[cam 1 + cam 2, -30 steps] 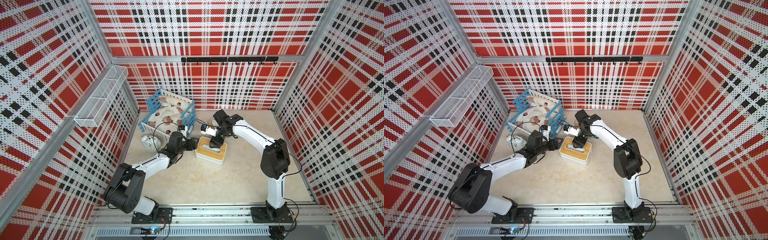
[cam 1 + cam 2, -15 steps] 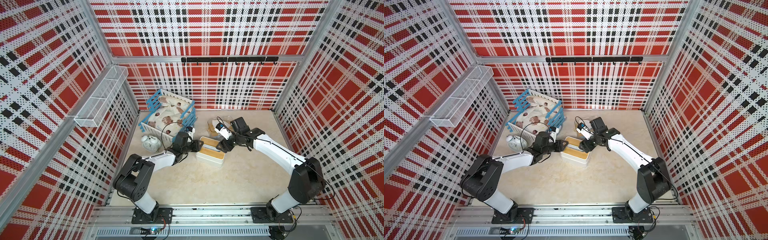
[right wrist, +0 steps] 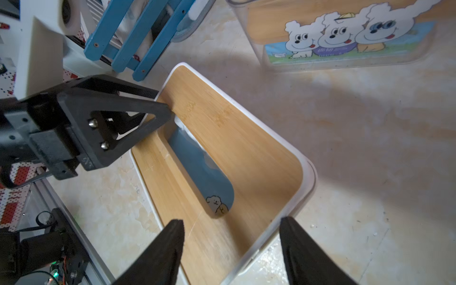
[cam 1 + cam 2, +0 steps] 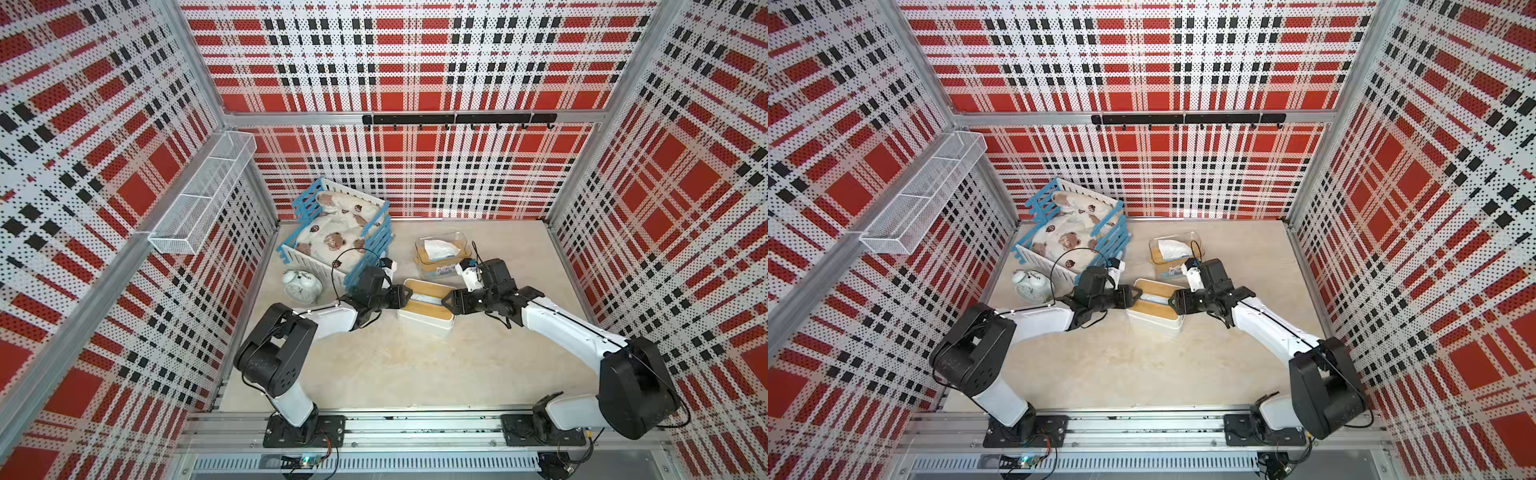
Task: Put the tissue paper into the tissue box
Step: Close the box lid on the tissue box.
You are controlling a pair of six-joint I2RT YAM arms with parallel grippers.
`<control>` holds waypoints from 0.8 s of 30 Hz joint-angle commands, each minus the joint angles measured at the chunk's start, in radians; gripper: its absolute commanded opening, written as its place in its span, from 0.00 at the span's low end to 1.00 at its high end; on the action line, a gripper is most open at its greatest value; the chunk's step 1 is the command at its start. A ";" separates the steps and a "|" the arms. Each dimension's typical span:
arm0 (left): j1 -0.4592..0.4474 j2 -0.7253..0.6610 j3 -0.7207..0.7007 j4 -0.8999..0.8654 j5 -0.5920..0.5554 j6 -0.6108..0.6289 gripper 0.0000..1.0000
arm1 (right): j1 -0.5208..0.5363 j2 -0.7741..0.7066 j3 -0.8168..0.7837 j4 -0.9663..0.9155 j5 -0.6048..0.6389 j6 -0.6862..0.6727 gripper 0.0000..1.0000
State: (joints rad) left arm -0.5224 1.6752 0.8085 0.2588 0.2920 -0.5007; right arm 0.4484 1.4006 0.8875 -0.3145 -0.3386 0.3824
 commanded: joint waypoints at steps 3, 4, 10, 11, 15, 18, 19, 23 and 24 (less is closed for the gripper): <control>-0.025 0.003 -0.013 0.020 0.132 -0.080 0.46 | -0.002 0.032 -0.027 0.092 -0.023 0.081 0.70; -0.024 0.006 -0.012 0.017 0.135 -0.082 0.46 | -0.005 0.035 -0.029 0.092 -0.022 0.081 0.70; -0.003 -0.009 -0.024 -0.009 0.086 -0.070 0.49 | -0.027 0.027 -0.038 0.065 -0.023 0.072 0.68; 0.001 -0.011 -0.022 -0.018 0.081 -0.062 0.50 | -0.032 0.025 -0.038 0.056 -0.025 0.068 0.67; 0.011 -0.023 -0.019 -0.034 0.065 -0.042 0.56 | -0.043 0.026 -0.039 0.035 -0.037 0.061 0.61; 0.016 -0.010 -0.005 -0.032 0.068 -0.034 0.64 | -0.043 0.041 -0.043 0.045 -0.060 0.075 0.59; 0.015 0.000 0.003 -0.033 0.075 -0.031 0.66 | -0.043 0.049 -0.047 0.056 -0.069 0.081 0.58; 0.001 0.028 0.017 -0.008 0.103 -0.033 0.73 | -0.043 0.075 -0.060 0.088 -0.079 0.091 0.54; -0.004 0.035 0.019 -0.004 0.111 -0.034 0.74 | -0.043 0.077 -0.063 0.098 -0.081 0.095 0.53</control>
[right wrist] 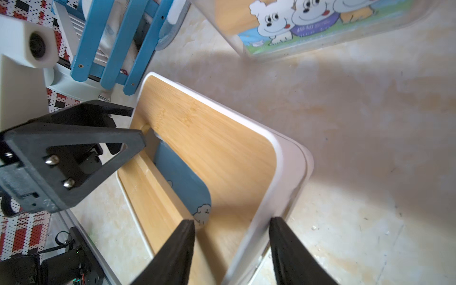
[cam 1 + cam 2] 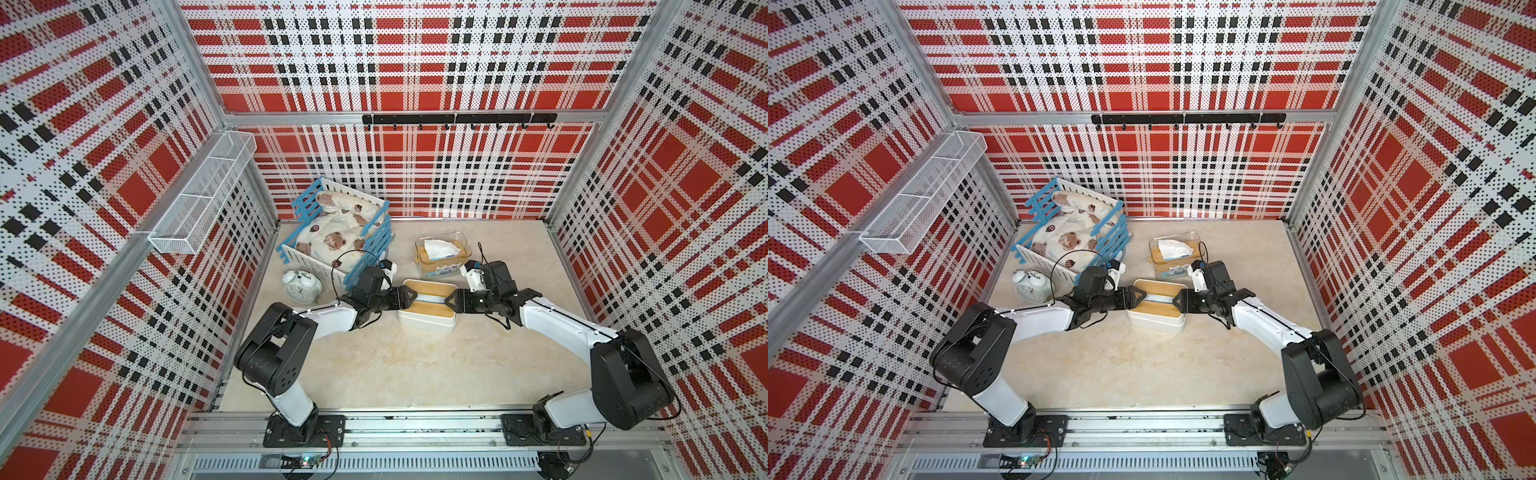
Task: Put the tissue paper into the tissue box
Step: Close the box lid on the tissue box.
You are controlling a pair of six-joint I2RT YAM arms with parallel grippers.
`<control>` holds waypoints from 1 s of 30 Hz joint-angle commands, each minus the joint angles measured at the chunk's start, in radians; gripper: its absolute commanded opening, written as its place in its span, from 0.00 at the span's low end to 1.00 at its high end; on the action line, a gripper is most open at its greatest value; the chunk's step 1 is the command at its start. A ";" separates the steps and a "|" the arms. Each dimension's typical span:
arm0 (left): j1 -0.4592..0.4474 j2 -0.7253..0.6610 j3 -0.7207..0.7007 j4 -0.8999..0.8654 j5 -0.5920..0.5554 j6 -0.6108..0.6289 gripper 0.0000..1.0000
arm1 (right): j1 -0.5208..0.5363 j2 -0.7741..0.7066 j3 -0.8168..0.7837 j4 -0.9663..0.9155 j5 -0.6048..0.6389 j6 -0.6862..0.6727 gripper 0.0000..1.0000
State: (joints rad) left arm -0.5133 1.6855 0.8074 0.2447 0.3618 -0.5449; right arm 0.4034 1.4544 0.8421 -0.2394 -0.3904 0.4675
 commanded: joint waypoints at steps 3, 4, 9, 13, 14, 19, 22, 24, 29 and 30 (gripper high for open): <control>-0.026 0.034 0.021 0.022 0.069 0.001 0.74 | 0.002 0.029 -0.032 0.062 -0.040 0.030 0.49; -0.030 0.034 0.019 0.024 0.078 -0.001 0.74 | 0.002 0.031 -0.036 0.075 -0.047 0.036 0.47; -0.054 0.021 0.001 0.037 0.109 -0.022 0.75 | 0.002 0.044 -0.056 0.104 -0.071 0.059 0.42; -0.074 0.008 -0.023 0.064 0.121 -0.046 0.76 | 0.002 0.046 -0.082 0.127 -0.091 0.078 0.42; -0.077 0.007 -0.030 0.073 0.124 -0.054 0.76 | 0.002 0.042 -0.088 0.128 -0.091 0.079 0.42; -0.080 -0.010 -0.057 0.094 0.117 -0.072 0.79 | 0.002 0.029 -0.109 0.154 -0.116 0.133 0.42; -0.080 -0.025 -0.065 0.095 0.105 -0.074 0.82 | 0.000 0.030 -0.110 0.156 -0.118 0.147 0.43; -0.080 -0.031 -0.068 0.096 0.106 -0.076 0.83 | -0.007 0.034 -0.113 0.158 -0.120 0.161 0.44; -0.085 -0.041 -0.086 0.104 0.110 -0.083 0.84 | -0.020 0.050 -0.121 0.174 -0.147 0.198 0.48; -0.086 -0.041 -0.089 0.109 0.116 -0.089 0.85 | -0.020 0.050 -0.127 0.188 -0.154 0.213 0.48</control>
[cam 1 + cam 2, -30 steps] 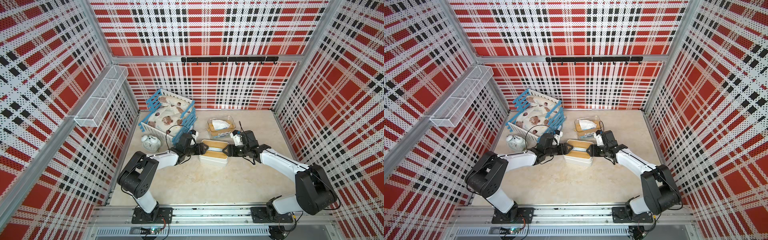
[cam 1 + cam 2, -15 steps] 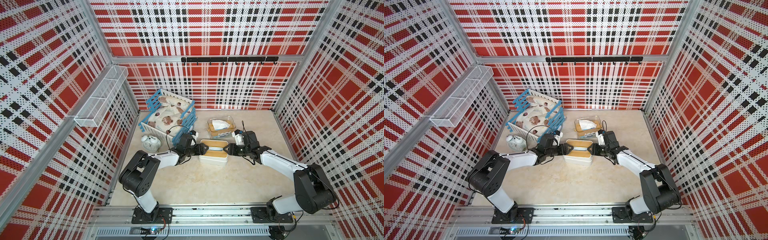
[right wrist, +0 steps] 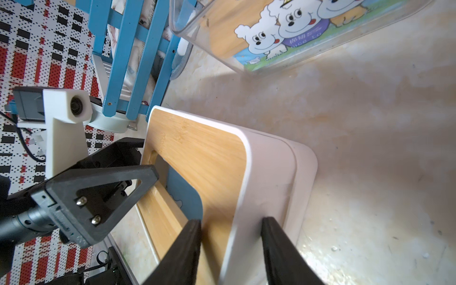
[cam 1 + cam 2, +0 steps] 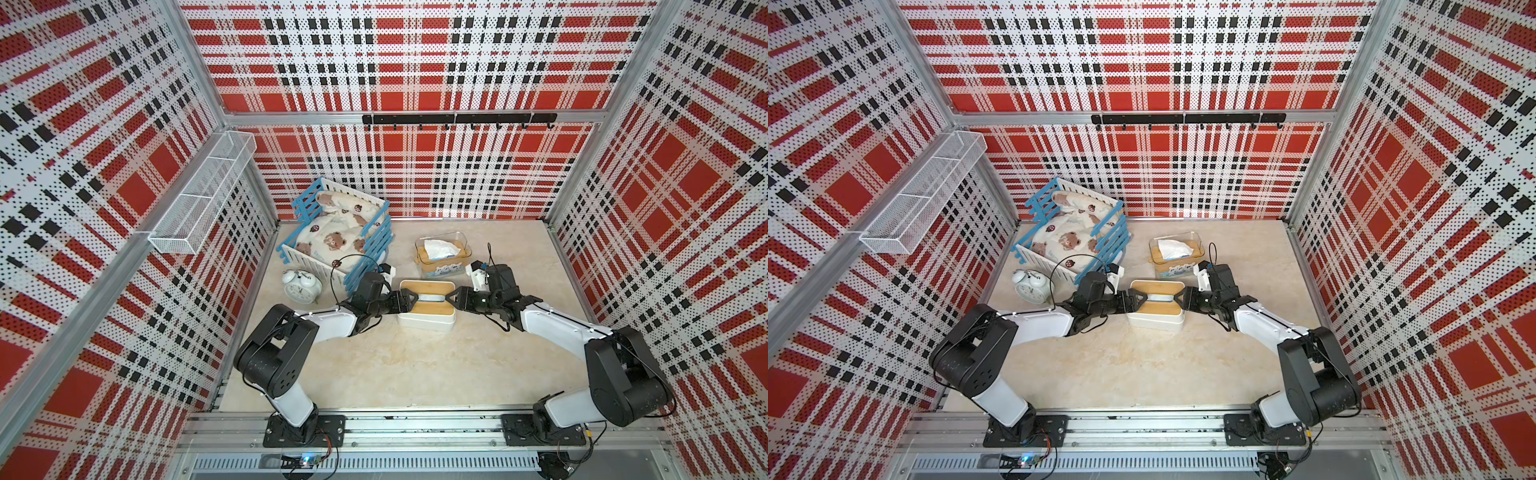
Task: Put the tissue paper into the tissue box
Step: Close the box lid on the tissue box.
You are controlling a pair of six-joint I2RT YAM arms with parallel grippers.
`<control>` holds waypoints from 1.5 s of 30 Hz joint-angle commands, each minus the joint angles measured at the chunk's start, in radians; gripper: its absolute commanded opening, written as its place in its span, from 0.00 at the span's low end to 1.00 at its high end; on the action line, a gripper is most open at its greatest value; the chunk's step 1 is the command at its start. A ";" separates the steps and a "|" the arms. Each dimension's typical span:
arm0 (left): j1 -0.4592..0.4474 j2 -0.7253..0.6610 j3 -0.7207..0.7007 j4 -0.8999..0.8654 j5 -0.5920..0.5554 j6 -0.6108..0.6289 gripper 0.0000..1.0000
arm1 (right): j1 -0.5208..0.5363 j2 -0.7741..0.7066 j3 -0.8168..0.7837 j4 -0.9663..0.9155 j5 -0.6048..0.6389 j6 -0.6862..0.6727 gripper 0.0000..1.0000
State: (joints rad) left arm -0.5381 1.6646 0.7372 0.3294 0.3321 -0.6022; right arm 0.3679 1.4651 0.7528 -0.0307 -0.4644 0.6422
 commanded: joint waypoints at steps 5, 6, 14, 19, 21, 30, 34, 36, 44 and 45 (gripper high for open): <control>-0.062 -0.024 -0.047 0.069 0.160 -0.063 0.87 | 0.014 0.053 -0.071 0.046 -0.123 0.094 0.48; -0.062 -0.024 -0.053 0.082 0.165 -0.073 0.88 | 0.013 0.055 -0.078 0.058 -0.124 0.105 0.48; -0.043 -0.021 -0.085 0.137 0.183 -0.114 0.90 | -0.014 0.064 -0.122 0.132 -0.153 0.161 0.51; -0.016 -0.038 -0.111 0.152 0.180 -0.123 0.92 | -0.033 0.095 -0.132 0.147 -0.163 0.161 0.51; -0.006 -0.044 -0.117 0.154 0.181 -0.123 0.93 | -0.034 0.111 -0.132 0.152 -0.167 0.159 0.50; 0.029 -0.060 -0.123 0.158 0.185 -0.110 0.95 | -0.061 0.058 -0.065 0.057 -0.198 0.074 0.59; 0.007 -0.035 -0.098 0.158 0.188 -0.108 0.95 | -0.061 0.047 -0.056 0.066 -0.227 0.079 0.60; -0.005 -0.030 -0.093 0.159 0.180 -0.107 0.95 | -0.061 0.046 -0.057 0.064 -0.237 0.077 0.59; -0.058 -0.004 -0.070 0.159 0.176 -0.117 0.96 | -0.045 0.066 -0.115 0.159 -0.275 0.140 0.52; -0.063 0.000 -0.067 0.161 0.177 -0.121 0.96 | -0.041 0.068 -0.121 0.167 -0.274 0.148 0.52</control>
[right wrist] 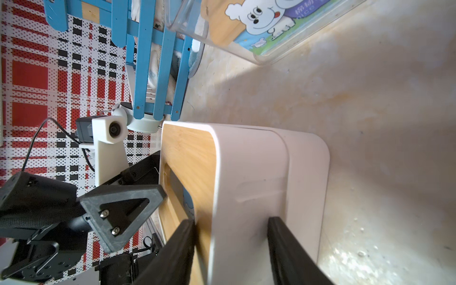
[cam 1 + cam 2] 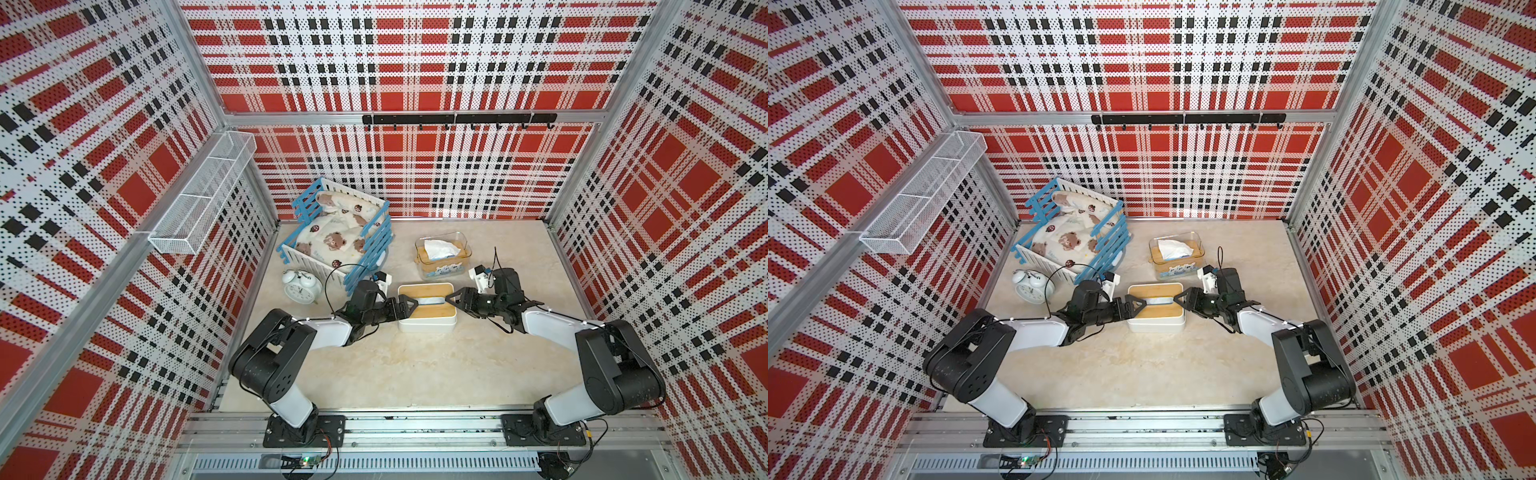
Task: Put the tissue paper into the tissue box
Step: Close the box lid on the tissue box.
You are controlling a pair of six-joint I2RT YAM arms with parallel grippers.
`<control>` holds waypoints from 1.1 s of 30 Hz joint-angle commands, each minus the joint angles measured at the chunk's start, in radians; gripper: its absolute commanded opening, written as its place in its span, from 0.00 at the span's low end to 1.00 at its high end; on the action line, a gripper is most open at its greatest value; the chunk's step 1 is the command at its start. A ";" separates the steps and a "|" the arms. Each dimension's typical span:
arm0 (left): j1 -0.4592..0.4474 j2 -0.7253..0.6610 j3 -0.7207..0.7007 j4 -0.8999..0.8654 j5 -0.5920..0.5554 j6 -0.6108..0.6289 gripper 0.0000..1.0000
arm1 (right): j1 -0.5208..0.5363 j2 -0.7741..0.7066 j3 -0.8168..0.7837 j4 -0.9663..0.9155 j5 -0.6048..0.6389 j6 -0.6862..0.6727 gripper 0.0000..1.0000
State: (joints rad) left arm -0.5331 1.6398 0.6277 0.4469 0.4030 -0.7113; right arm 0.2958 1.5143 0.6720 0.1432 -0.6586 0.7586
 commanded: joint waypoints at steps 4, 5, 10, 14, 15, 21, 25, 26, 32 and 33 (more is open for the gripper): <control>-0.082 0.031 0.047 0.061 0.115 -0.028 0.96 | 0.042 0.036 -0.061 -0.005 -0.076 0.039 0.52; -0.082 0.031 0.044 0.068 0.116 -0.033 0.96 | 0.042 0.037 -0.066 -0.008 -0.072 0.038 0.52; -0.050 0.019 0.013 0.076 0.094 -0.044 0.96 | 0.029 -0.006 0.015 -0.183 0.009 -0.078 0.55; -0.012 0.017 -0.012 0.076 0.075 -0.030 0.96 | 0.019 -0.031 0.096 -0.328 0.069 -0.178 0.58; -0.004 0.018 -0.015 0.076 0.077 -0.028 0.96 | 0.016 -0.035 0.111 -0.355 0.083 -0.197 0.59; 0.016 0.009 -0.025 0.075 0.075 -0.018 0.96 | -0.001 -0.057 0.170 -0.484 0.158 -0.307 0.60; 0.020 0.005 -0.022 0.066 0.076 -0.011 0.96 | -0.003 -0.062 0.187 -0.525 0.197 -0.344 0.57; 0.023 0.003 -0.022 0.064 0.077 -0.011 0.95 | -0.003 -0.060 0.187 -0.526 0.197 -0.346 0.56; 0.036 0.003 -0.020 0.020 0.053 0.023 0.86 | -0.003 -0.037 0.170 -0.495 0.167 -0.341 0.49; 0.037 0.003 -0.020 0.014 0.051 0.026 0.84 | -0.003 -0.033 0.168 -0.490 0.164 -0.340 0.48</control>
State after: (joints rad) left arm -0.5049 1.6489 0.6121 0.4789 0.4618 -0.7151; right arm 0.2977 1.4734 0.8497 -0.3382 -0.4999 0.4351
